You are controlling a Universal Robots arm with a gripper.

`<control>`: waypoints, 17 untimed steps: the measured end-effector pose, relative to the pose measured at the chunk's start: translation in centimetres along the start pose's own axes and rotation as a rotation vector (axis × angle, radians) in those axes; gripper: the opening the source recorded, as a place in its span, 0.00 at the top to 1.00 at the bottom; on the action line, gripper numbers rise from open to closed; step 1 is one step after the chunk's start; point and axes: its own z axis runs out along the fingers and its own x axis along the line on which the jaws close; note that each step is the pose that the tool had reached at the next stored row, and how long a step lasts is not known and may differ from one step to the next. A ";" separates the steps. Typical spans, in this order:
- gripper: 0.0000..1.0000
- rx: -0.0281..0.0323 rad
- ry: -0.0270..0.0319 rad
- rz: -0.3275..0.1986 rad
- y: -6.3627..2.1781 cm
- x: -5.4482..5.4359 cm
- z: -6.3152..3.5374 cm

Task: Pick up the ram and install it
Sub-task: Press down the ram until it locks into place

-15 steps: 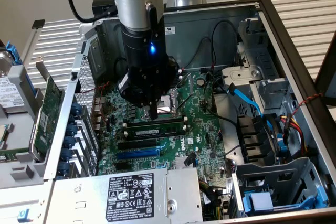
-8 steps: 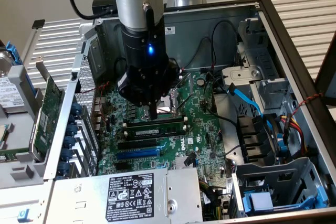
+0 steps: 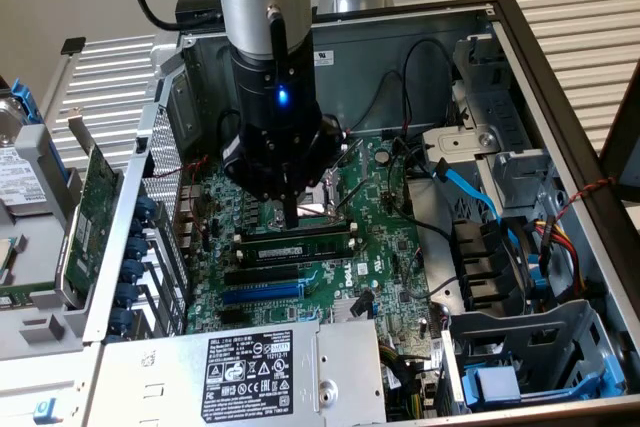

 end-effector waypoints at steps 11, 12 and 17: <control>0.90 -0.0011 0.0032 0.116 -0.02 0.0 0.01; 0.90 -0.0012 0.0032 0.118 -0.04 0.0 0.02; 0.90 -0.0006 0.0038 0.131 -0.10 0.0 0.01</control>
